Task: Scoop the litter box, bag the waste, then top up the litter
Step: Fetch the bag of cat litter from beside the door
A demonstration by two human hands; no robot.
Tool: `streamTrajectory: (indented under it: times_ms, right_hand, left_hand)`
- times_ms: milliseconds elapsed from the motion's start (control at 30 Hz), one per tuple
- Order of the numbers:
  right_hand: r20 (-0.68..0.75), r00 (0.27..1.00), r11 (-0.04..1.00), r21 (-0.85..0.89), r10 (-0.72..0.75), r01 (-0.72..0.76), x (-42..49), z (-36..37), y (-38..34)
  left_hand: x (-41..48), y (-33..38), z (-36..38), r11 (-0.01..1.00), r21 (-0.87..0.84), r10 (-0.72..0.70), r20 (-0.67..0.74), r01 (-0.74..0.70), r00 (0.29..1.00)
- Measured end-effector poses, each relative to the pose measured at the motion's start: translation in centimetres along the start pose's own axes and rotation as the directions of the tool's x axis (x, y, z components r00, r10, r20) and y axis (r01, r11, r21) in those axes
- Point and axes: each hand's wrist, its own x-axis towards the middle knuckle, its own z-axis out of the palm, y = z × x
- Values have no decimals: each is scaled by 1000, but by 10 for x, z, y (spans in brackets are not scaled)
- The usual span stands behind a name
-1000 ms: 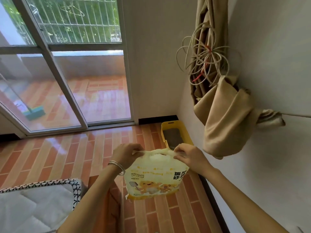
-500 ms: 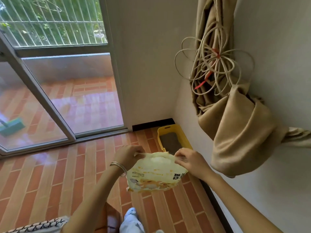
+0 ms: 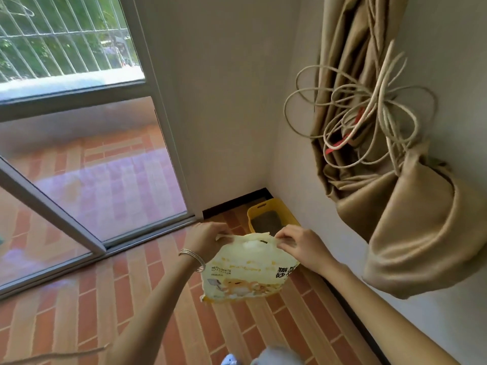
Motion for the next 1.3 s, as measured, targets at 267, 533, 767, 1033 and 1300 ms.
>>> streamTrajectory:
  times_ms: [267,533,767,1033,1300]
  right_hand:
    - [-2,1000,1000,-25,-15,15,72,14,2]
    - [-27,1000,999,45,-11,12,157,5,23]
    - [-71,997,995,99,33,-26,230,-5,40]
    - [-109,992,993,106,60,-49,274,-5,52]
    - [-259,951,985,61,171,-160,309,13,51]
  left_hand:
    - [63,-45,-13,1000,-16,23,-88,-24,996]
    - [150,-70,-23,998,-53,35,-106,-41,994]
    - [224,-84,-36,998,-43,48,-94,-53,994]
    - [278,-103,-42,995,-22,99,-61,-100,993]
    - [342,-134,-44,981,-23,196,62,-195,979]
